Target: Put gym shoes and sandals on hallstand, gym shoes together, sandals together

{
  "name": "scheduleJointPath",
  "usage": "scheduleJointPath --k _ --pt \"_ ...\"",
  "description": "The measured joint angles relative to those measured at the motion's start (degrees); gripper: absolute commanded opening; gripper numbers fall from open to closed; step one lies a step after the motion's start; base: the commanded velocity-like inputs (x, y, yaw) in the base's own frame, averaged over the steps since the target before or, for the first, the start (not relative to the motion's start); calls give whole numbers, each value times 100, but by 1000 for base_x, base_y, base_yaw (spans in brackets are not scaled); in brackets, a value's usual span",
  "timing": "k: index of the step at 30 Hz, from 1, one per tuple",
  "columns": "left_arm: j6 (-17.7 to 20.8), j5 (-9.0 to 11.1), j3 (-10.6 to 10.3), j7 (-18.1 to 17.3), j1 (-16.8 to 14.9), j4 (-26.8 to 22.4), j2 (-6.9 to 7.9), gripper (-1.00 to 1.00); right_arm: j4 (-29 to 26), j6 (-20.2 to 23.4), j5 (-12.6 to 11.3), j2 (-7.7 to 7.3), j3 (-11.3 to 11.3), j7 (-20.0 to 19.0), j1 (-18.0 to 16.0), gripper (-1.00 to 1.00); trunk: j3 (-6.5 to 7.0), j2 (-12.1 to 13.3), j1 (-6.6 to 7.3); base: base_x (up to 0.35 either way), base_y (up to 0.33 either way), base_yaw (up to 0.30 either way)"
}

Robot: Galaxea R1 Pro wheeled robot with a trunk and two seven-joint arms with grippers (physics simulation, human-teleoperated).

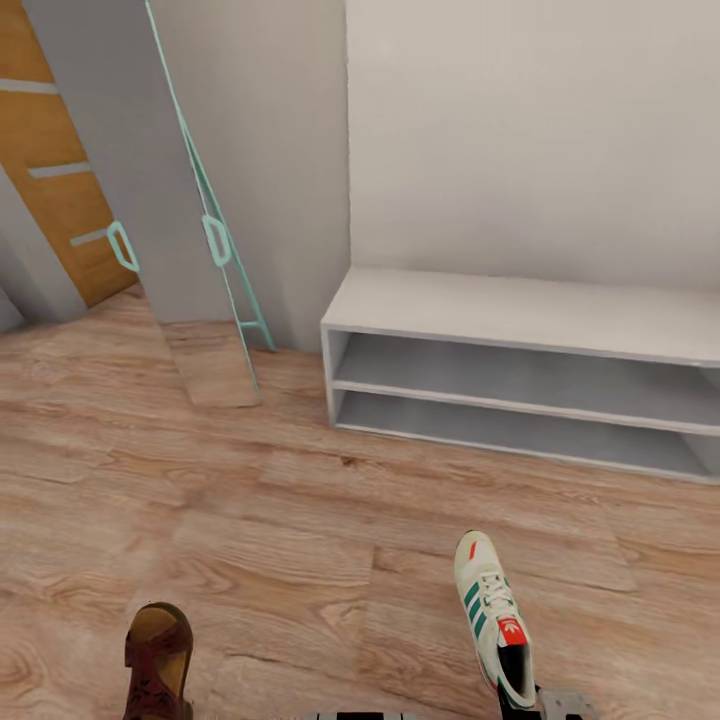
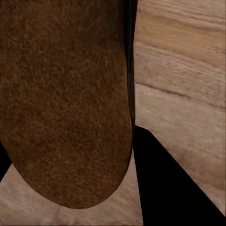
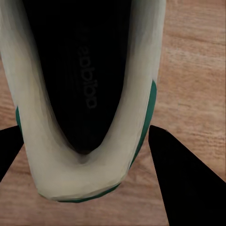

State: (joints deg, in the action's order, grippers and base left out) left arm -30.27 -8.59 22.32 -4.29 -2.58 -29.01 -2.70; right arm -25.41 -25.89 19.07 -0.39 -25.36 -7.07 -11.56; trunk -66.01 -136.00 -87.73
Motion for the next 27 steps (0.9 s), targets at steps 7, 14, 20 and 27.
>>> scheduleJointPath --k 7,14,20,27 --pt "-145 129 56 -11 0 169 5 -100 0 -2 0 3 0 0 1 -100 0 0 0 0 0 278" --pt "-158 143 62 -9 0 180 9 -100 0 -7 0 0 0 0 0 -100 0 0 0 0 0 278" --pt "-164 145 64 -10 -1 177 12 -100 -3 -8 0 0 0 0 0 -100 0 0 0 0 0 278" --pt "-161 140 64 -13 -6 174 13 -100 -1 -8 0 0 0 0 -1 -100 0 0 0 4 1 277"
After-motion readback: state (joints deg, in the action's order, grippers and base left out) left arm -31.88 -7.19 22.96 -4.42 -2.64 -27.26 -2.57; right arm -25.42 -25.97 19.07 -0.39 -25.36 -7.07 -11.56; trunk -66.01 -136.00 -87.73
